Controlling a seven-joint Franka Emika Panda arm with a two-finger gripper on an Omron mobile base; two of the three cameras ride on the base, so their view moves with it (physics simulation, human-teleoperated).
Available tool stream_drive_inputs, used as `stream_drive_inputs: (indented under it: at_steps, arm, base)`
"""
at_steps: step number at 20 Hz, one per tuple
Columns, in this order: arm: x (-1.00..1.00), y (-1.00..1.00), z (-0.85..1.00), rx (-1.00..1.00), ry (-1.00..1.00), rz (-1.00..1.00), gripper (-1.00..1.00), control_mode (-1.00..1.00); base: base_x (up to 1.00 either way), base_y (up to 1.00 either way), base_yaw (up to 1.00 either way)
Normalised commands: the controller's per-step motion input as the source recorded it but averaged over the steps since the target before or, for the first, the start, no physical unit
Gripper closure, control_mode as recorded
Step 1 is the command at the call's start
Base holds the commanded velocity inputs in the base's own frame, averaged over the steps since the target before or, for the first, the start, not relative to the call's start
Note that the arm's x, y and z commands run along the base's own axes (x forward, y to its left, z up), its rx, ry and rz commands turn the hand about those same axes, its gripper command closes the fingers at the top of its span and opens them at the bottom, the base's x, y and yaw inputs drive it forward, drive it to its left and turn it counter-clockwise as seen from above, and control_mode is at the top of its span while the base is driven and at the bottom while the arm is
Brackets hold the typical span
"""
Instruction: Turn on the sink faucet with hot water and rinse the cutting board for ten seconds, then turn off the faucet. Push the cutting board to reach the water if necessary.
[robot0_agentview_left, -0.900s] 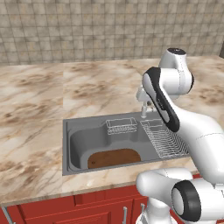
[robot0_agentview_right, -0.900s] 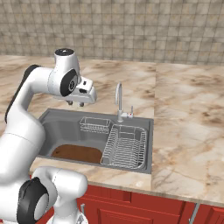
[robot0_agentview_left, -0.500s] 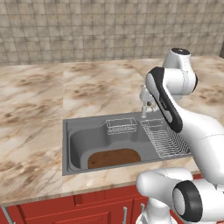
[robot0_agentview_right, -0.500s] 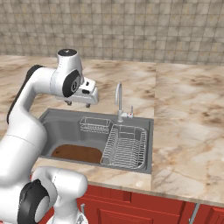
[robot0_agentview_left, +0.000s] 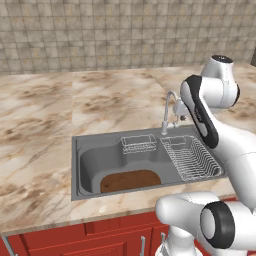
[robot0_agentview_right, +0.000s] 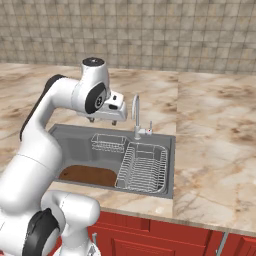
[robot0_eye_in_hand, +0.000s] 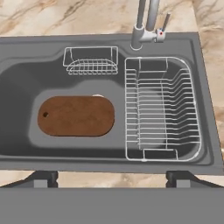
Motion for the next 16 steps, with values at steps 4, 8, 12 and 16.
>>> stream_drive_inputs:
  at_steps: [4, 8, 12, 16]
  arm:
    - [0.12, -0.24, 0.00, 0.00, 0.00, 0.00, -1.00, -1.00]
    - [0.23, -0.23, 0.00, 0.00, 0.00, 0.00, -1.00, -1.00]
    - [0.21, -0.23, 0.00, 0.00, 0.00, 0.00, -1.00, -1.00]
    - [0.20, -0.16, 0.00, 0.00, 0.00, 0.00, -1.00, -1.00]
  base:
    - [0.00, 0.00, 0.00]
    - [0.00, 0.00, 0.00]
    - [0.00, 0.00, 0.00]
    - [0.00, 0.00, 0.00]
